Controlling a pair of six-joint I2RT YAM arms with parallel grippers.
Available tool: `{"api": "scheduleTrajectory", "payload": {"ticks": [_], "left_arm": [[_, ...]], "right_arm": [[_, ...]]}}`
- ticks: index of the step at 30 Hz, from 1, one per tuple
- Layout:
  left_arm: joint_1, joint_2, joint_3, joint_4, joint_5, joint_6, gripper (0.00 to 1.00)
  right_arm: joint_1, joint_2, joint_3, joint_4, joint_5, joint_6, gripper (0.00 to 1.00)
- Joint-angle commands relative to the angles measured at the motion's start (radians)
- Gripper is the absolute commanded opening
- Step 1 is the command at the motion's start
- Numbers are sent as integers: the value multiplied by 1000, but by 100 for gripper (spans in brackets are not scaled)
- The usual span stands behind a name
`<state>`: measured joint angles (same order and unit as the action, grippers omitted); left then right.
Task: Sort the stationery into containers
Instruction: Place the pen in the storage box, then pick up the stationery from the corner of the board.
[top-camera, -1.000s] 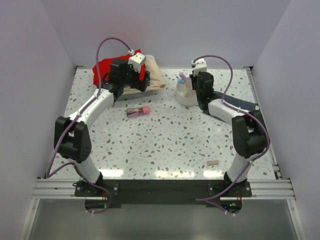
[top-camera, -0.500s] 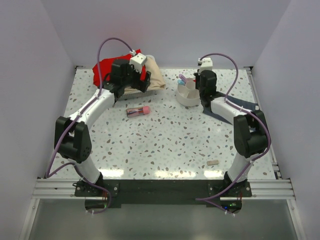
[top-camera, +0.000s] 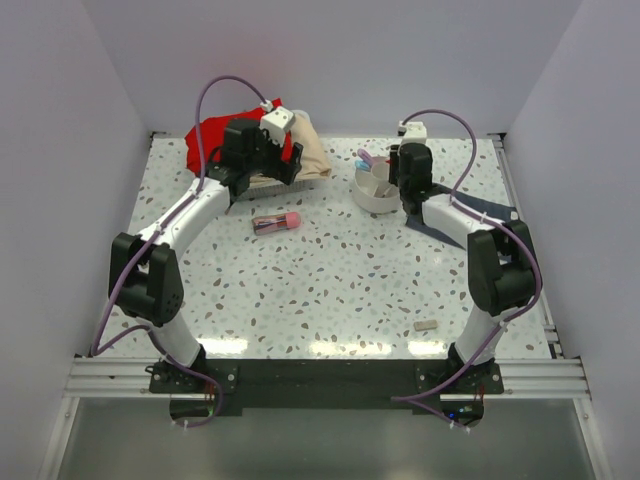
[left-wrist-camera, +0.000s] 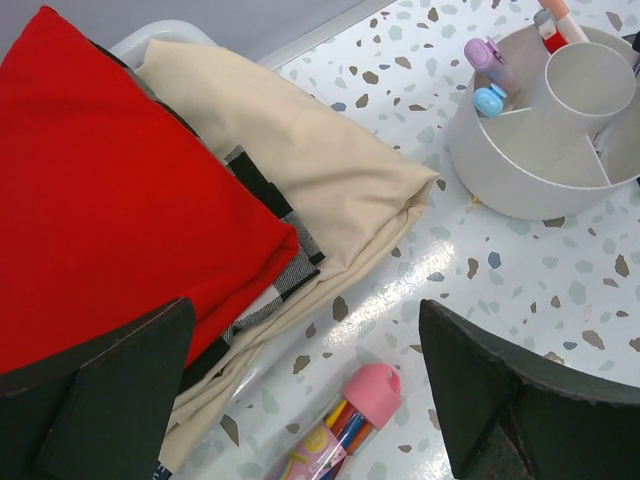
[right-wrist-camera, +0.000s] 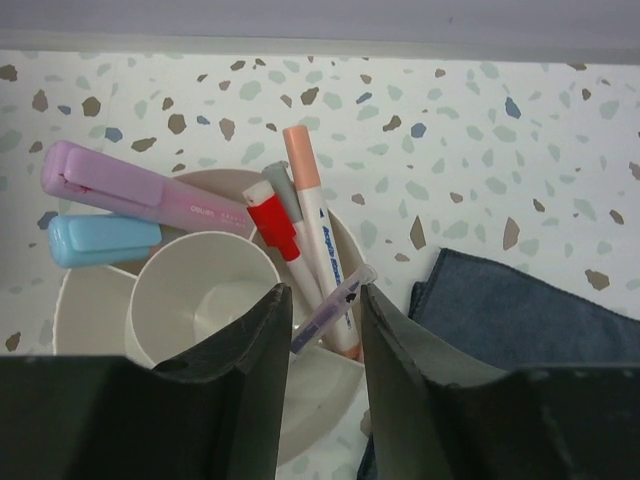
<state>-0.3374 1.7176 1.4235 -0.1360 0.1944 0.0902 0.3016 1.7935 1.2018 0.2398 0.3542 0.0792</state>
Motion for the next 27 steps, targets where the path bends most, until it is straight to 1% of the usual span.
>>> {"api": "scheduleTrajectory", "payload": {"ticks": [1, 4, 5, 6, 8, 10, 11, 12, 13, 14, 15, 18, 19, 21, 22, 23, 25, 26, 27], "left_arm": [[-6, -32, 8, 38, -10, 8, 99], [-6, -35, 15, 39, -9, 8, 99], [-6, -41, 15, 39, -10, 8, 99], [-6, -46, 14, 41, -12, 9, 99], [-6, -61, 8, 44, -15, 20, 99], [-6, -72, -12, 49, -15, 32, 99], [-6, -85, -20, 49, -15, 37, 99], [-6, -92, -29, 53, -13, 40, 100], [-6, -101, -44, 56, -15, 43, 100], [-6, -114, -54, 59, -13, 45, 100], [-6, -122, -64, 61, -10, 43, 100], [-6, -150, -93, 72, -4, 45, 100], [-6, -156, -109, 75, -1, 45, 100], [-6, -173, -124, 81, 2, 40, 100], [-6, -177, -135, 82, 4, 36, 100], [-6, -188, -141, 84, 5, 37, 100], [-5, -197, -162, 90, 4, 37, 100], [-6, -205, -167, 91, 0, 37, 100], [-6, -210, -173, 93, -1, 37, 100]], "right_arm": [[-4, -65, 54, -56, 20, 47, 39], [-10, -86, 122, -146, 22, 57, 41], [-18, -97, 163, -216, 17, 54, 43], [-24, -111, 177, -236, 8, 51, 45], [-45, -170, 177, -311, -38, 21, 53], [-52, -207, 176, -364, -92, -34, 58], [-56, -242, 168, -426, -125, -136, 60], [-56, -262, 166, -471, -220, -191, 63], [-58, -279, 162, -517, -269, -244, 64], [-64, -317, 153, -619, -337, -360, 66], [-65, -338, 144, -667, -424, -416, 68], [-70, -410, 78, -831, -532, -619, 70], [-70, -425, 50, -955, -637, -754, 70], [-70, -465, 18, -1072, -716, -901, 72], [-71, -479, -5, -1121, -762, -973, 74], [-71, -494, -58, -1227, -783, -1136, 74], [-67, -548, -128, -1284, -793, -1263, 73], [-68, -569, -195, -1295, -781, -1339, 73], [-67, -591, -234, -1291, -773, -1372, 73]]}}
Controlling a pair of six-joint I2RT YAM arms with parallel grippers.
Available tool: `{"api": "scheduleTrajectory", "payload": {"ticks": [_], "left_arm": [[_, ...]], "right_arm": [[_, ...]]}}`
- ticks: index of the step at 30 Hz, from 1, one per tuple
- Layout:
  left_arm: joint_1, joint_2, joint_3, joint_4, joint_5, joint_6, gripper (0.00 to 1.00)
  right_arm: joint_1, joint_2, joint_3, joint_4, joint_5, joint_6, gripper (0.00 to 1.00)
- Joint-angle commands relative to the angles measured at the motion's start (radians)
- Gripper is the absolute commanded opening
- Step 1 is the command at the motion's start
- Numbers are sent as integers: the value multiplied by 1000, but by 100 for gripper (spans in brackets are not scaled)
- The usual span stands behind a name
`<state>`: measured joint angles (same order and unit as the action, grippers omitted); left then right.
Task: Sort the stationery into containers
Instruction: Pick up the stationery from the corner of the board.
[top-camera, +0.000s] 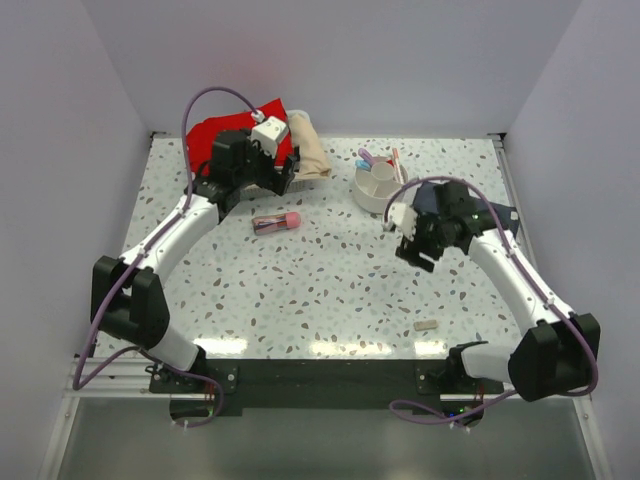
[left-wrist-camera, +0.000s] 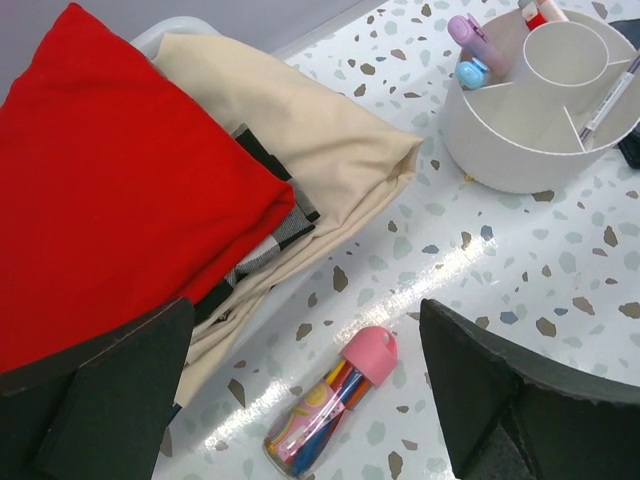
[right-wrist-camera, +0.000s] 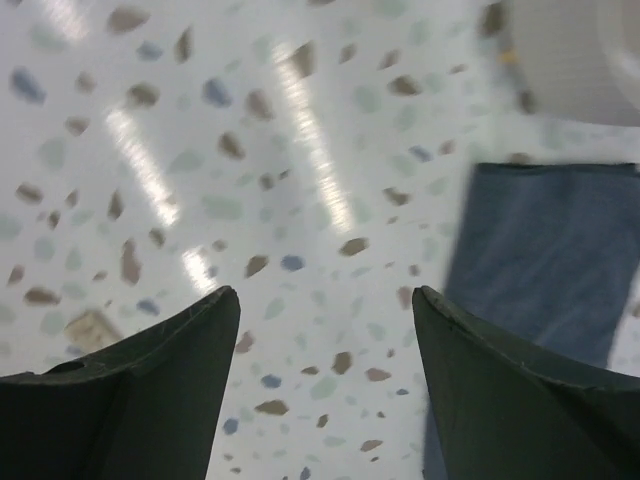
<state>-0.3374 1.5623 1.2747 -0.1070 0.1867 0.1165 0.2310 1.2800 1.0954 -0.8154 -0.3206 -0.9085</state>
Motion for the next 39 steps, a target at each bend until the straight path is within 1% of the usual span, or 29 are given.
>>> {"api": "scheduleTrajectory", "payload": {"ticks": [1, 2, 4, 8, 10, 16, 26, 39], "left_arm": [[-6, -57, -34, 66, 7, 9, 100], [-6, -62, -37, 69, 7, 6, 100], [-5, -65, -41, 67, 13, 3, 100], [-6, -68, -43, 66, 13, 2, 100], [-6, -65, -40, 64, 13, 3, 100], [-6, -56, -40, 66, 14, -1, 100], [-6, -36, -29, 66, 14, -3, 100], [-6, -28, -35, 64, 16, -12, 100]], "right_arm": [[5, -124, -161, -223, -86, -415, 73], [16, -148, -228, -184, -60, -446, 73], [31, -215, -308, -127, -41, -470, 73], [53, -271, -380, -149, -57, -556, 72], [77, -265, -390, -169, -51, -558, 72], [125, -177, -384, -197, -12, -529, 71], [179, -183, -471, -183, 52, -563, 73], [205, -136, -483, -133, 72, -512, 71]]}}
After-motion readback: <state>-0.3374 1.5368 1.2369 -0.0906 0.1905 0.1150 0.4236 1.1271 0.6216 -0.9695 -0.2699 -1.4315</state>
